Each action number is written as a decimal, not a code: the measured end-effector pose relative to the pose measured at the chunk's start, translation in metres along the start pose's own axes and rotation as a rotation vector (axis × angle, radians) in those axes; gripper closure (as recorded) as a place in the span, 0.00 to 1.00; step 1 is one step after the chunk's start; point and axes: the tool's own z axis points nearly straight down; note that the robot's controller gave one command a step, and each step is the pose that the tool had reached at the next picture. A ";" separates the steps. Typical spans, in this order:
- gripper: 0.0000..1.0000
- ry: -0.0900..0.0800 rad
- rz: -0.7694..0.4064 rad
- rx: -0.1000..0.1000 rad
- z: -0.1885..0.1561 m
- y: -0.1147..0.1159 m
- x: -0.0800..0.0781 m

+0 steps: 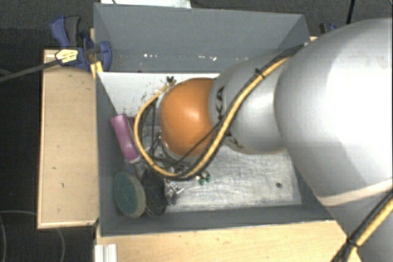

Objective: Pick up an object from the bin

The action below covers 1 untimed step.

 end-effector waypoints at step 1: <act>1.00 -0.009 0.005 0.002 -0.003 -0.002 -0.003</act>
Offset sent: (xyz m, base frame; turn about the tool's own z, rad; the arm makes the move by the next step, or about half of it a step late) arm 0.0000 0.0000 0.0000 0.0000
